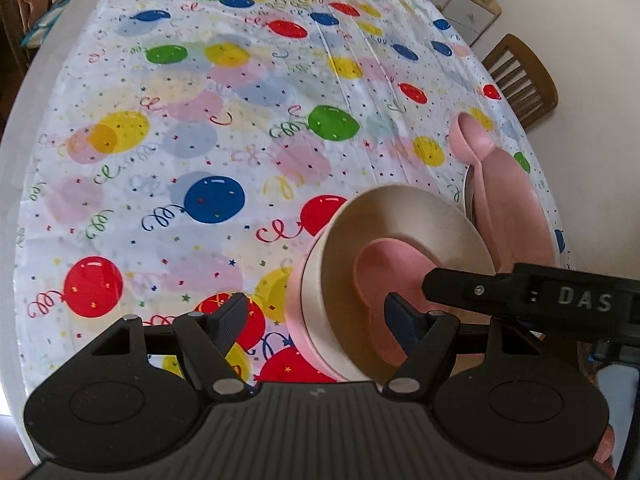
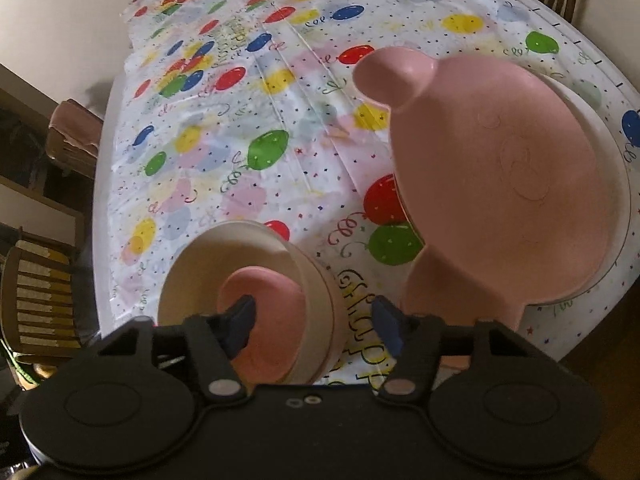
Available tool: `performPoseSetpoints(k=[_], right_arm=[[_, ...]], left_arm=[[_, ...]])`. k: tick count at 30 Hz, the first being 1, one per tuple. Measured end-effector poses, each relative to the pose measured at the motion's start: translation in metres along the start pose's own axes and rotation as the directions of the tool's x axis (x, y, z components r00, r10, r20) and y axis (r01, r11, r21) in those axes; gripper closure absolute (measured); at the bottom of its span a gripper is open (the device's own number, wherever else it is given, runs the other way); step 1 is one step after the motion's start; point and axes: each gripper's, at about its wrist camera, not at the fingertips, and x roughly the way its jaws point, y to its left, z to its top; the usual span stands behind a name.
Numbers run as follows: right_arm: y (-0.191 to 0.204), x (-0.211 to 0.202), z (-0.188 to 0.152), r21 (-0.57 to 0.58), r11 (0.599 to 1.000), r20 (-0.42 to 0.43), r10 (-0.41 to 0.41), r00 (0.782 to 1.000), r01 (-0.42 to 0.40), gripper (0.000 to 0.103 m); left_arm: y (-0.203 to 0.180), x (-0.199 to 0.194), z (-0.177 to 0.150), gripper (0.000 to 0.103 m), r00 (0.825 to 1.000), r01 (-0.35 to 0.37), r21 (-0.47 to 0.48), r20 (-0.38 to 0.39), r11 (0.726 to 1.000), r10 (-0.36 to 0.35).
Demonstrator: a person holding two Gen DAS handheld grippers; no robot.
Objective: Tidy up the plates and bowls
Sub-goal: 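Close both tools on the cream bowl rim of the bowl stack, then lift the bowl stack and carry it over the pink eared plate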
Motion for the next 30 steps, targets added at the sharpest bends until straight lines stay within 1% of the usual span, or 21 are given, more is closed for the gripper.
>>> performPoseSetpoints(k=[1, 7, 10, 15, 16, 18, 19, 24, 26, 30], right_arm=[[0.000, 0.002, 0.000, 0.007, 1.000, -0.004, 0.000, 1.000, 0.000, 0.049], [0.000, 0.010, 0.000, 0.034, 0.999, -0.015, -0.010, 1.000, 0.011, 0.052], [0.000, 0.013, 0.000, 0.037, 0.999, -0.019, -0.016, 1.000, 0.017, 0.054], [0.001, 0.016, -0.001, 0.030, 0.999, -0.021, -0.019, 1.000, 0.019, 0.058], [0.001, 0.016, -0.001, 0.032, 0.999, -0.023, -0.016, 1.000, 0.016, 0.059], [0.002, 0.017, 0.000, 0.030, 0.999, -0.022, -0.015, 1.000, 0.016, 0.061], [0.002, 0.018, 0.001, 0.028, 1.000, -0.022, -0.013, 1.000, 0.014, 0.064], [0.002, 0.018, 0.001, 0.031, 0.999, -0.023, -0.028, 0.999, 0.028, 0.071], [-0.001, 0.017, 0.001, 0.034, 0.999, -0.023, -0.029, 0.999, 0.030, 0.078], [0.001, 0.017, -0.001, 0.008, 0.999, -0.021, -0.042, 0.999, 0.042, 0.078]], left_arm=[[0.000, 0.001, 0.001, 0.029, 1.000, 0.005, -0.003, -0.005, 1.000, -0.005], [-0.002, 0.009, 0.002, 0.030, 1.000, 0.012, 0.010, -0.022, 1.000, -0.012], [-0.001, 0.011, 0.003, 0.037, 0.999, 0.015, 0.011, -0.029, 1.000, -0.015], [-0.001, 0.012, 0.003, 0.042, 0.999, 0.022, 0.014, -0.032, 1.000, -0.021], [-0.001, 0.012, 0.003, 0.043, 0.999, 0.024, 0.015, -0.032, 1.000, -0.023], [-0.001, 0.012, 0.003, 0.048, 0.999, 0.034, 0.014, -0.034, 0.999, -0.034], [-0.002, 0.012, 0.003, 0.050, 0.999, 0.040, 0.015, -0.034, 0.999, -0.040], [0.000, 0.011, 0.003, 0.053, 0.998, 0.045, 0.008, -0.034, 0.999, -0.045], [0.003, 0.010, 0.004, 0.055, 0.998, 0.051, -0.001, -0.036, 0.999, -0.051], [0.003, 0.010, 0.005, 0.056, 0.998, 0.049, 0.003, -0.037, 0.999, -0.049]])
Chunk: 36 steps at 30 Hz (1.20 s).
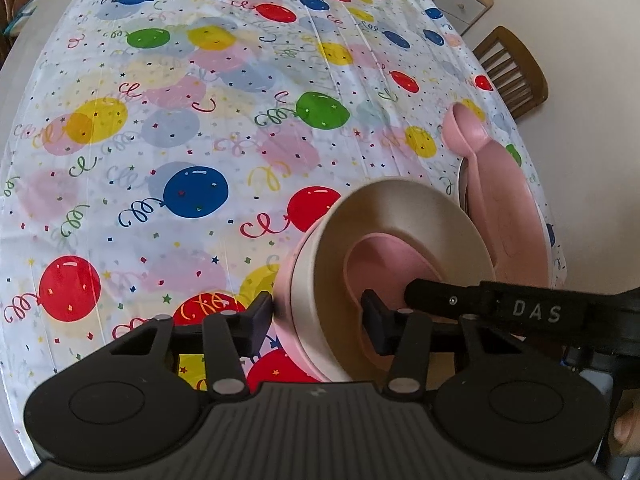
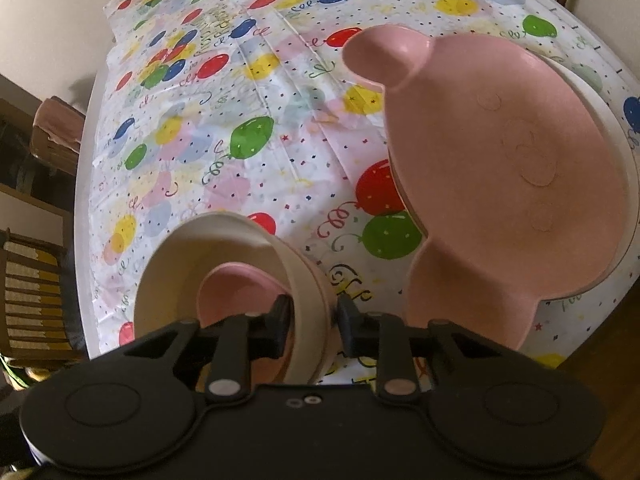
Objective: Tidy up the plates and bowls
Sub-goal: 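Lift the bowl stack and carry it over the pink eared plate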
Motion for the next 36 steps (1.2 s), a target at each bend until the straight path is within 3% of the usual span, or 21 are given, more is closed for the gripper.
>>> performPoseSetpoints(k=[21, 28, 36], right_arm=[[0.017, -0.036, 0.000, -0.087, 0.996, 0.065, 0.008, 0.998, -0.003, 0.081], [0.007, -0.065, 0.013, -0.109, 0.994, 0.131, 0.027, 0.991, -0.013, 0.081], [-0.030, -0.089, 0.039, -0.123, 0.992, 0.161, 0.047, 0.986, -0.027, 0.081]], left_arm=[[-0.019, -0.042, 0.009, 0.056, 0.999, -0.012, 0.037, 0.053, 0.999, 0.010], [-0.055, -0.056, 0.021, 0.057, 0.995, -0.008, 0.067, 0.101, 0.998, 0.001], [-0.108, -0.049, 0.030, 0.057, 0.992, -0.020, 0.076, 0.127, 0.997, 0.011]])
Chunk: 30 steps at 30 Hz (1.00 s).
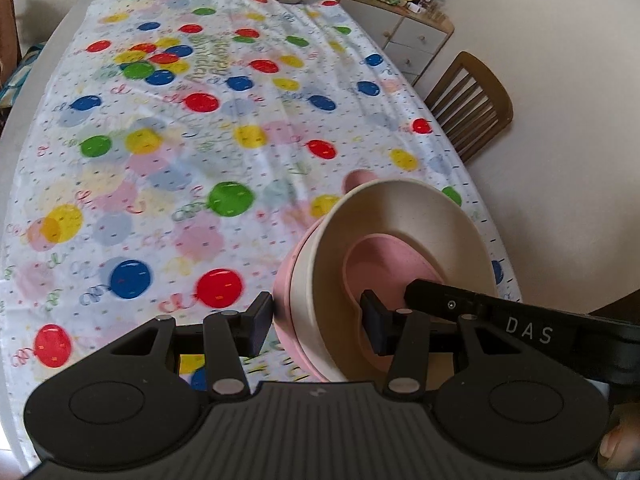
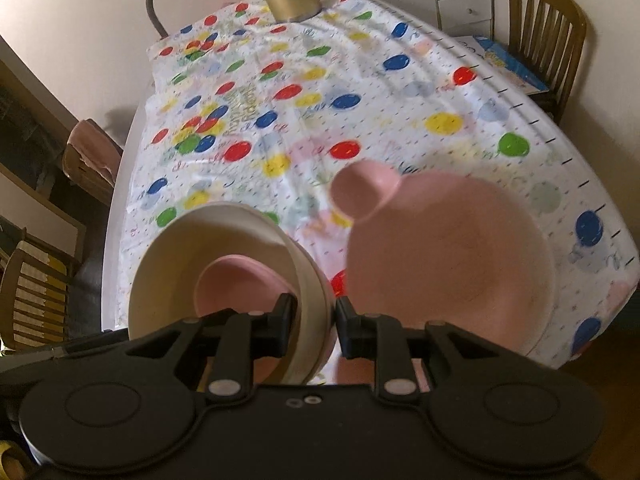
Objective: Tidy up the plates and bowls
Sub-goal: 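Lift the bowl stack and carry it over the pink eared plate, then lower the bowl stack onto the pink eared plate with both tools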
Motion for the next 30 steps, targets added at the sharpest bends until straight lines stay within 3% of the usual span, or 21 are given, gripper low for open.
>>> performPoseSetpoints(k=[13, 30], right_arm=[[-0.078, -0.011, 0.036, -0.021, 0.999, -0.005, 0.023, 1.000, -0.023, 0.081], [-0.143, 0.024, 0.056, -0.012, 0.999, -0.098, 0.043, 0.994, -0.044, 0.081]], left_arm=[[-0.077, 0.041, 0.013, 0.056, 1.000, -0.020, -0.009, 0.014, 1.000, 0.020], [-0.111, 0.100, 0.013, 0.056, 0.997, -0.065, -0.048, -0.044, 0.997, 0.063]])
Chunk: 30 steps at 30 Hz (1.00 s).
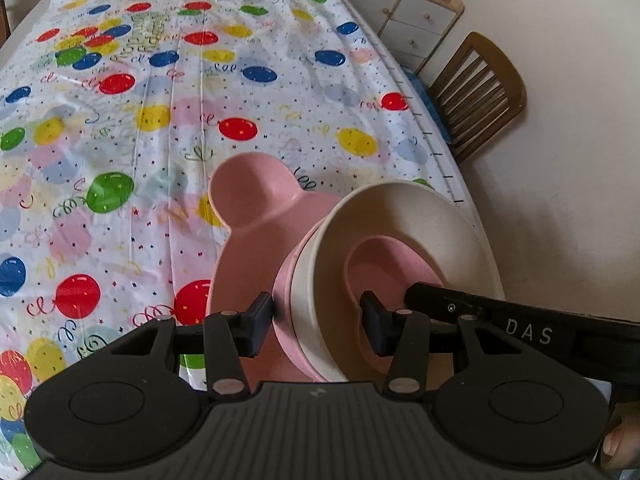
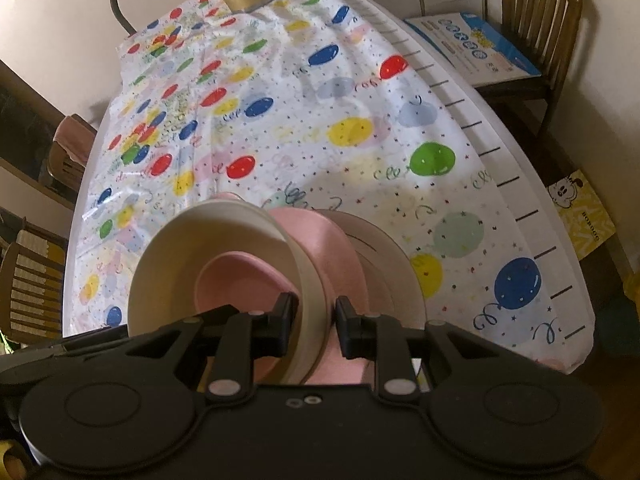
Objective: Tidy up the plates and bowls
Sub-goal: 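Lower the bowl stack onto the pink eared plate with both tools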
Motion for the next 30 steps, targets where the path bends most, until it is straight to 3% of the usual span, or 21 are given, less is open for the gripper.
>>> performPoseSetpoints(k=[22, 30], right_arm=[[-0.015, 0.019, 0.001, -0.009, 1.000, -0.061, 0.010, 0.998, -0.010, 0.082], [-0.014, 0.016, -0.001, -0.020, 0.999, -0.055, 0.031, 0.998, -0.033, 0.078]], left_arm=[[-0.001, 0.018, -0.007, 0.056, 1.000, -0.029, -0.042, -0.007, 0.999, 0.029], [-0.002, 0.014, -0.009, 0.057, 0.999, -0.050, -0.038, 0.012, 0.998, 0.051]])
